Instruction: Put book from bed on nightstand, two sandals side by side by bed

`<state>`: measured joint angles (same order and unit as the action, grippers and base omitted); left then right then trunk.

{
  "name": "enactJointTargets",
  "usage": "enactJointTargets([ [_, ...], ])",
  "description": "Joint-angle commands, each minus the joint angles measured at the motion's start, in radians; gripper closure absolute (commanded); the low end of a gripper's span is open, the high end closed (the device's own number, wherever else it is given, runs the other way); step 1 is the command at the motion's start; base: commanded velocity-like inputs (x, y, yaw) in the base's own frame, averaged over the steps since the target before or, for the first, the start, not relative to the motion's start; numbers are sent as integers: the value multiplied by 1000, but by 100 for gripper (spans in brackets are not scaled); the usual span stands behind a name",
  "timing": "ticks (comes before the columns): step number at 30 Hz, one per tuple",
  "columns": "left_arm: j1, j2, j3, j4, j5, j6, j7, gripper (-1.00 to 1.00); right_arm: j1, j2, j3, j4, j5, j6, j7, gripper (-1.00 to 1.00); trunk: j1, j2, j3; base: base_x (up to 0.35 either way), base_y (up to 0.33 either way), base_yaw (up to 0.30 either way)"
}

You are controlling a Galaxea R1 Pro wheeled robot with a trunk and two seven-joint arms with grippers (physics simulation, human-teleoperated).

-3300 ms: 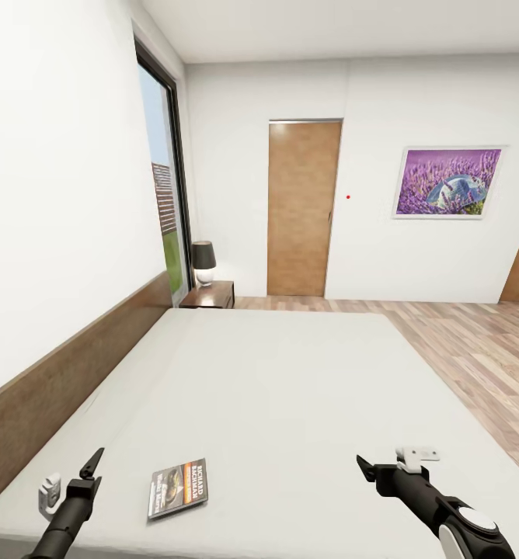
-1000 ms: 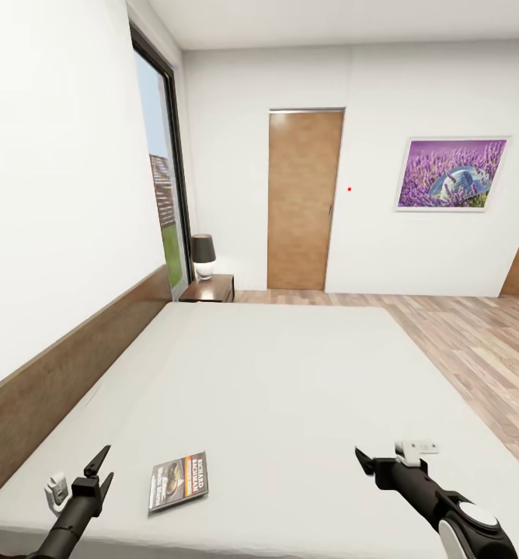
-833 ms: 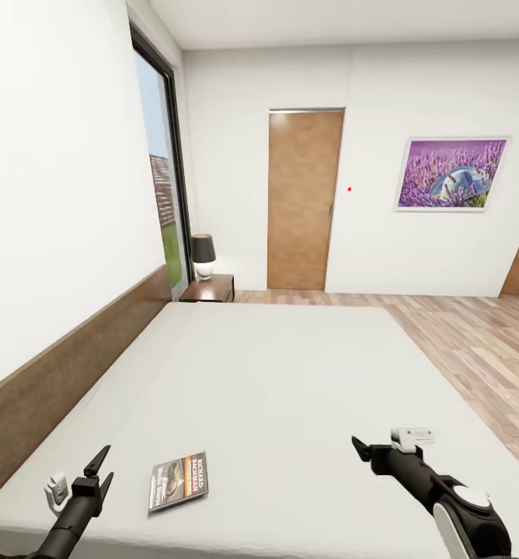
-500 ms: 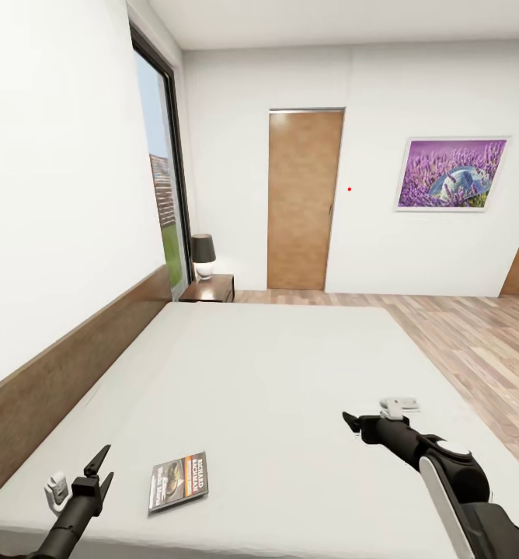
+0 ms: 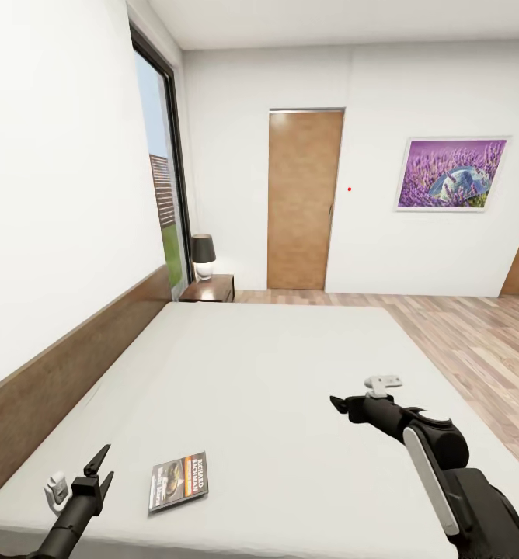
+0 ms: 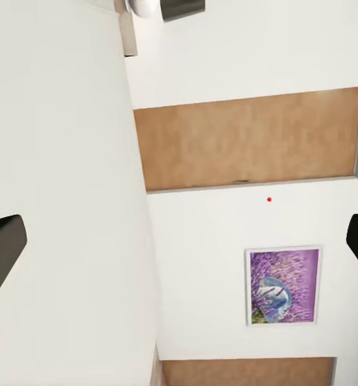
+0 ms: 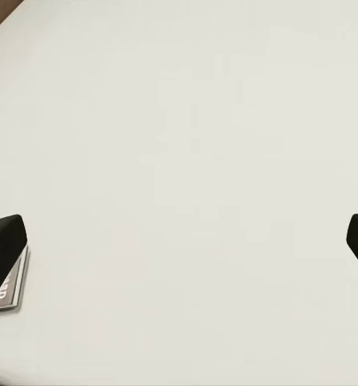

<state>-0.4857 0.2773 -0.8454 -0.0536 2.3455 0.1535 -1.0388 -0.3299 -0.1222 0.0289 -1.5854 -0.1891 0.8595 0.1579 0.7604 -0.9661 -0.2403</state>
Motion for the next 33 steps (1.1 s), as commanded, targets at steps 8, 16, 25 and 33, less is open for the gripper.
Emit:
enactJointTargets([
  [8,-1,0,-7,0,11,11,-4,-100,-22,-1,5,-1,-1,22,-1,-100,0,-1,-1,0,0,0],
  [16,-1,2,-9,-1,9,13,-9,-100,-26,0,6,-1,-1,25,-1,-100,0,-1,-1,0,0,0],
  [25,-1,1,-11,-2,9,11,-16,-100,-26,-2,6,-1,-1,25,-1,-100,0,-1,-1,0,0,0],
  [33,-1,1,-14,-2,9,10,-21,-100,-26,-2,6,-1,-1,26,-1,-100,0,-1,-1,0,0,0],
])
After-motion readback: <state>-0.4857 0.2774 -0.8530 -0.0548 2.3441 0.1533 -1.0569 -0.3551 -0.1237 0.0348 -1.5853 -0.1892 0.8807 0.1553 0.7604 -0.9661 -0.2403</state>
